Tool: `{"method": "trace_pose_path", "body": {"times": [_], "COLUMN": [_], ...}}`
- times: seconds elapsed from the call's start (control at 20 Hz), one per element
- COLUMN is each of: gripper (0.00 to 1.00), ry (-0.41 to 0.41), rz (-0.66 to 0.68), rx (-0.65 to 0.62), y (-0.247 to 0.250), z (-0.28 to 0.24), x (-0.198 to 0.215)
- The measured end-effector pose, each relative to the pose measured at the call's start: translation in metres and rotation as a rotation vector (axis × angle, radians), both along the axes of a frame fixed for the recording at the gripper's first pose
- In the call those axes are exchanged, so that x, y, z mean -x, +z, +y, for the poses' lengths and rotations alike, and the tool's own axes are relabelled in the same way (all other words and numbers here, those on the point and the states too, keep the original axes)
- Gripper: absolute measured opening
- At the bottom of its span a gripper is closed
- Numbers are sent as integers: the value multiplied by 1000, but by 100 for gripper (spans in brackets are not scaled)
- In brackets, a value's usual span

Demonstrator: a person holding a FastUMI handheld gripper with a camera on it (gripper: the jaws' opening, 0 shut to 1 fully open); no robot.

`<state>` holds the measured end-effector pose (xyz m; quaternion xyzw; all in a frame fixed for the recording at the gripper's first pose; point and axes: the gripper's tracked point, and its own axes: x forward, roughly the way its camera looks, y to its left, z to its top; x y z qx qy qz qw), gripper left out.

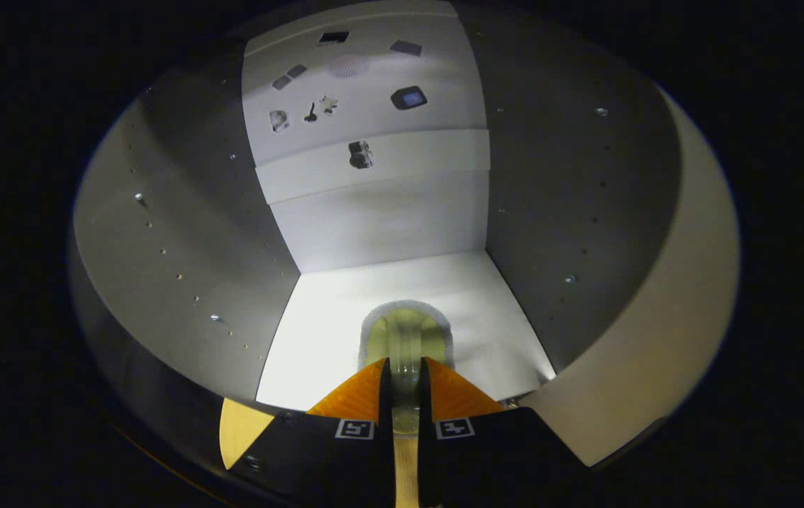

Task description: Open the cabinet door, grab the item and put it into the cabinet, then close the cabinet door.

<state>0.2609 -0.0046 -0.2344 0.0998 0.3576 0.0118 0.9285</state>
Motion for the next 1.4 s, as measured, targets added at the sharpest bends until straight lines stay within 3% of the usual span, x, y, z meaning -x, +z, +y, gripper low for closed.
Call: {"method": "trace_pose_path", "body": {"times": [0.45,0.65,0.85,1.0,1.4], "gripper": [17,22,43,99,98], "ry": [18,12,15,25,4], "rz": [34,41,15,-5,-273], "rx": [-14,-62,-51,-51,-22], "y": [-34,-40,-34,-23,60], "z": [24,39,41,41,23], "x": [-59,-70,-77,-70,-53]}}
